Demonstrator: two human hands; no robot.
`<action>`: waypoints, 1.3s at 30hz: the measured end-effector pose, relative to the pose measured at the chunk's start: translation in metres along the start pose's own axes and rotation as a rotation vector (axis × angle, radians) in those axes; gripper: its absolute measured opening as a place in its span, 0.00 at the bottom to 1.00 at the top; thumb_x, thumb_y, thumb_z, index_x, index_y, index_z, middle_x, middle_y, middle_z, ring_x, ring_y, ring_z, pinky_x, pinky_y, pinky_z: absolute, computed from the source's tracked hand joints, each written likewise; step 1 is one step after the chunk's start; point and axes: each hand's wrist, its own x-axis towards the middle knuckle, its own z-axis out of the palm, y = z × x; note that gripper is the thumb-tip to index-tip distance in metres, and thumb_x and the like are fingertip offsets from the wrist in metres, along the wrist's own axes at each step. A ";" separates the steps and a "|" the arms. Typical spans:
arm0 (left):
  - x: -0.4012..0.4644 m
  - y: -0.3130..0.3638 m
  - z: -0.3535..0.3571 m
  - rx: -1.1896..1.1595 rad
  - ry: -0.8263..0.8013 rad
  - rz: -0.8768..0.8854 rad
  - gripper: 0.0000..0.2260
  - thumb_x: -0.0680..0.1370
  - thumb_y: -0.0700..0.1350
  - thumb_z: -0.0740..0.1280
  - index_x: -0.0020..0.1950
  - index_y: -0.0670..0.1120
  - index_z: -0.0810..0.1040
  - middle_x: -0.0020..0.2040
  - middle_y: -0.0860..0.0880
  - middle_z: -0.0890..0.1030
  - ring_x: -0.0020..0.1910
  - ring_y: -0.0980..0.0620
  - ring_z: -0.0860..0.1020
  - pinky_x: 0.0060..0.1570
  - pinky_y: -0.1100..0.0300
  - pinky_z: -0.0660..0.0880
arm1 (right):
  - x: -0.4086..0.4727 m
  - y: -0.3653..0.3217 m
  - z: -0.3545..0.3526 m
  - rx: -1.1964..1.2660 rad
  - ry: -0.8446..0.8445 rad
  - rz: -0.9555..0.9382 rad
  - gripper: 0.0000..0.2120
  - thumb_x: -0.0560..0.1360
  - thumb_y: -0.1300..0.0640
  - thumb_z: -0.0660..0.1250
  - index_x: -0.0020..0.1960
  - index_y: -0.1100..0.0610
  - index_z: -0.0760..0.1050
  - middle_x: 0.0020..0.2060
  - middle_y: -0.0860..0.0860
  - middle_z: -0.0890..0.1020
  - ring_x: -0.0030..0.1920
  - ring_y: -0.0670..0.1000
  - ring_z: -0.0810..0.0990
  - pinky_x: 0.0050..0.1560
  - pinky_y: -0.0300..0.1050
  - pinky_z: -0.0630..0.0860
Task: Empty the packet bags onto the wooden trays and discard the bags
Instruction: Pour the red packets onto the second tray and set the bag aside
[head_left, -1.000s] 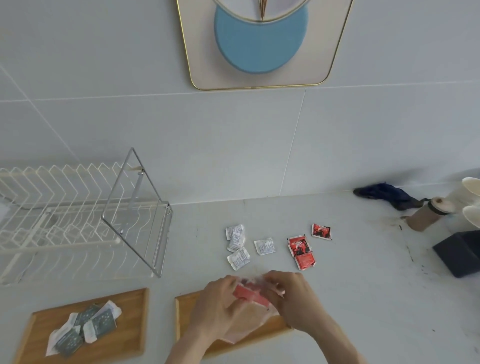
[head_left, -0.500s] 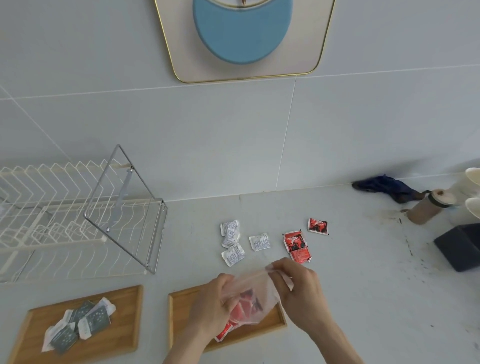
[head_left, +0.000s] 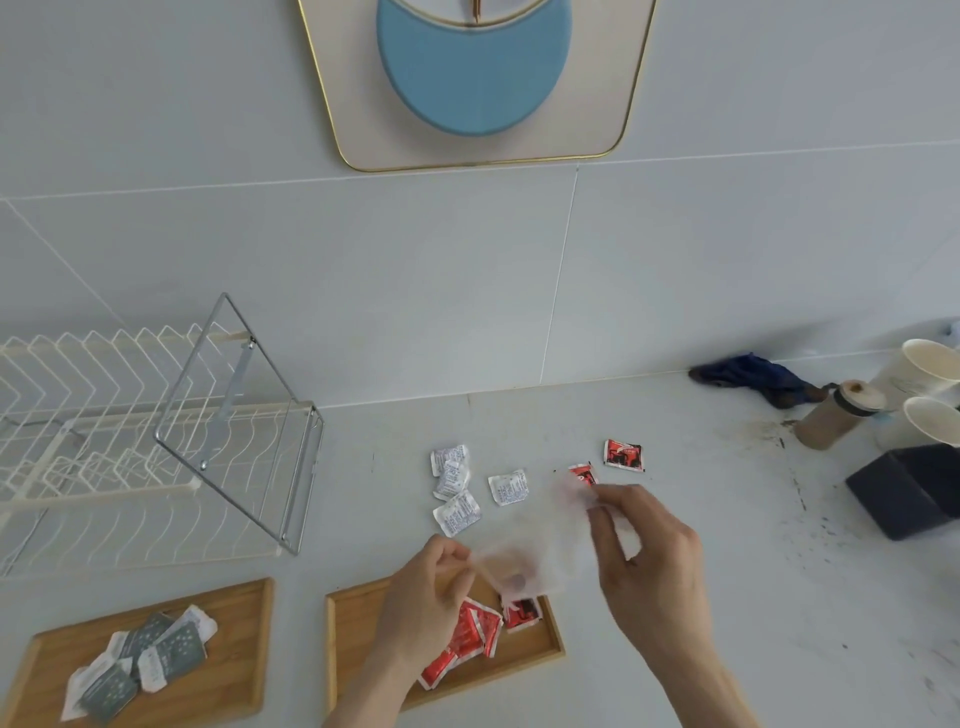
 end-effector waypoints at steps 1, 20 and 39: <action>-0.001 0.000 -0.002 -0.090 0.005 -0.011 0.11 0.78 0.57 0.68 0.59 0.60 0.72 0.59 0.62 0.79 0.61 0.62 0.78 0.62 0.58 0.74 | 0.001 -0.004 -0.004 0.029 0.034 0.030 0.08 0.76 0.65 0.70 0.49 0.53 0.83 0.44 0.43 0.87 0.44 0.41 0.84 0.42 0.29 0.73; -0.065 -0.100 -0.143 -0.862 0.241 -0.415 0.08 0.75 0.38 0.73 0.53 0.39 0.81 0.42 0.42 0.86 0.39 0.49 0.83 0.39 0.56 0.78 | -0.039 -0.067 0.135 0.487 -0.622 0.763 0.08 0.76 0.70 0.69 0.52 0.63 0.82 0.37 0.59 0.87 0.36 0.58 0.86 0.41 0.53 0.85; -0.164 -0.361 -0.341 -0.602 0.733 -0.679 0.05 0.73 0.45 0.71 0.46 0.52 0.76 0.39 0.49 0.85 0.39 0.47 0.84 0.49 0.46 0.81 | -0.187 -0.277 0.398 0.078 -0.747 0.475 0.10 0.68 0.62 0.75 0.42 0.49 0.77 0.35 0.51 0.85 0.36 0.57 0.85 0.45 0.57 0.84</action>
